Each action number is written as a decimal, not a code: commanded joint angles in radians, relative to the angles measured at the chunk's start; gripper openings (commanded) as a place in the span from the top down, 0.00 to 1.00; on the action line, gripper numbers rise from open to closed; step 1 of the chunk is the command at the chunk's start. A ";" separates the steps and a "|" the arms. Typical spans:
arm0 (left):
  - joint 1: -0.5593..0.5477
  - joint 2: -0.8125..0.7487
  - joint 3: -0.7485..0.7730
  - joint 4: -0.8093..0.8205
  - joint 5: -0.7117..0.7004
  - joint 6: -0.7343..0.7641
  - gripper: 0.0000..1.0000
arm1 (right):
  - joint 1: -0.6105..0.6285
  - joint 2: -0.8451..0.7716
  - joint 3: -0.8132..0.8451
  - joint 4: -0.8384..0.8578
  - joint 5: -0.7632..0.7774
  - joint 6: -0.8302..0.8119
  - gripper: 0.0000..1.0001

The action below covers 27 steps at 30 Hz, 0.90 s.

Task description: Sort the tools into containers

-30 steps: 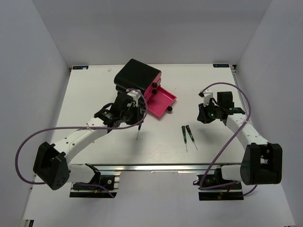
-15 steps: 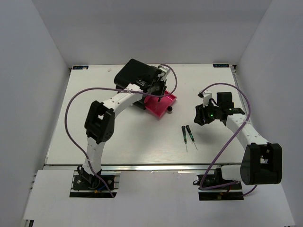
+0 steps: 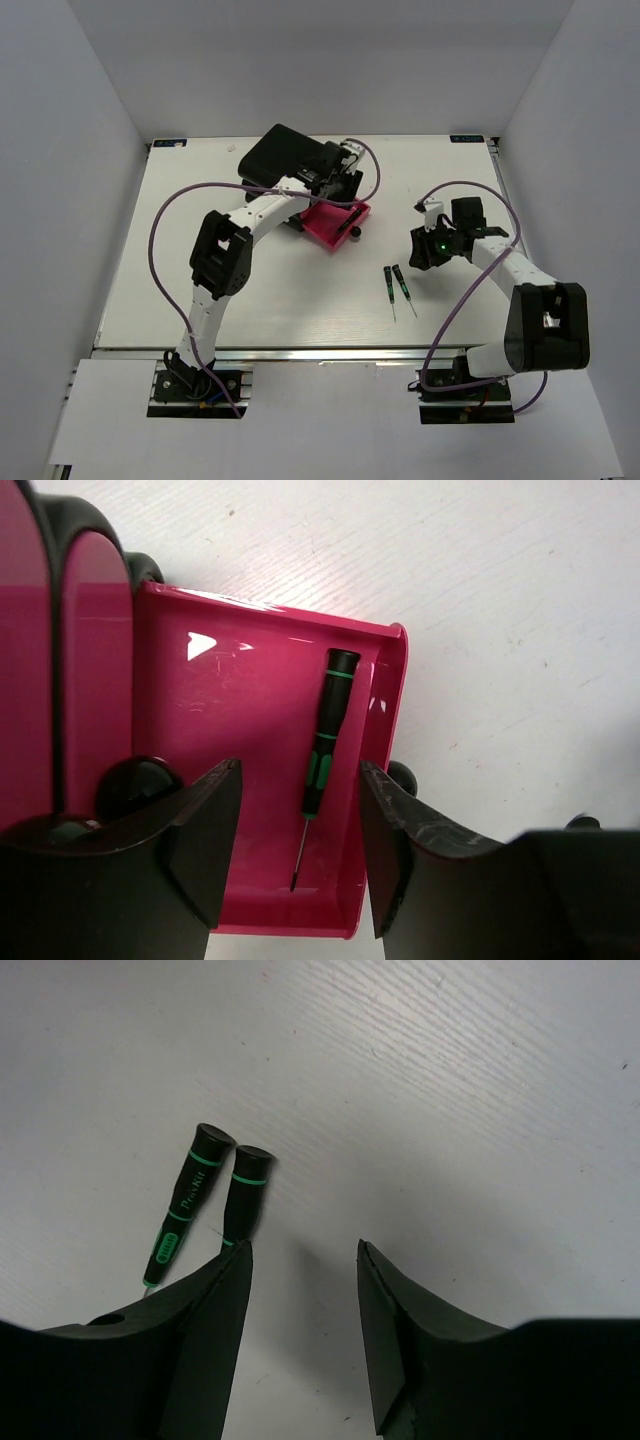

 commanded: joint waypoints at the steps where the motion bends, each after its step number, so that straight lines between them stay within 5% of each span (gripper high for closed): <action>1: 0.015 -0.050 0.071 -0.023 -0.008 -0.020 0.40 | 0.035 0.024 0.013 0.021 0.036 0.019 0.49; 7: 0.015 -0.206 -0.010 -0.003 0.000 -0.065 0.47 | 0.125 0.043 -0.018 0.041 0.099 0.057 0.44; 11: 0.015 -0.389 -0.220 0.060 0.004 -0.127 0.61 | 0.176 0.061 -0.049 0.058 0.165 0.085 0.44; 18: 0.015 -0.718 -0.630 0.141 0.024 -0.279 0.48 | 0.233 0.113 -0.061 0.093 0.300 0.131 0.47; 24: 0.015 -0.889 -0.796 0.158 -0.008 -0.361 0.47 | 0.244 0.162 -0.069 0.121 0.355 0.163 0.58; 27: 0.013 -0.909 -0.811 0.148 0.004 -0.370 0.47 | 0.244 0.178 -0.070 0.122 0.380 0.169 0.75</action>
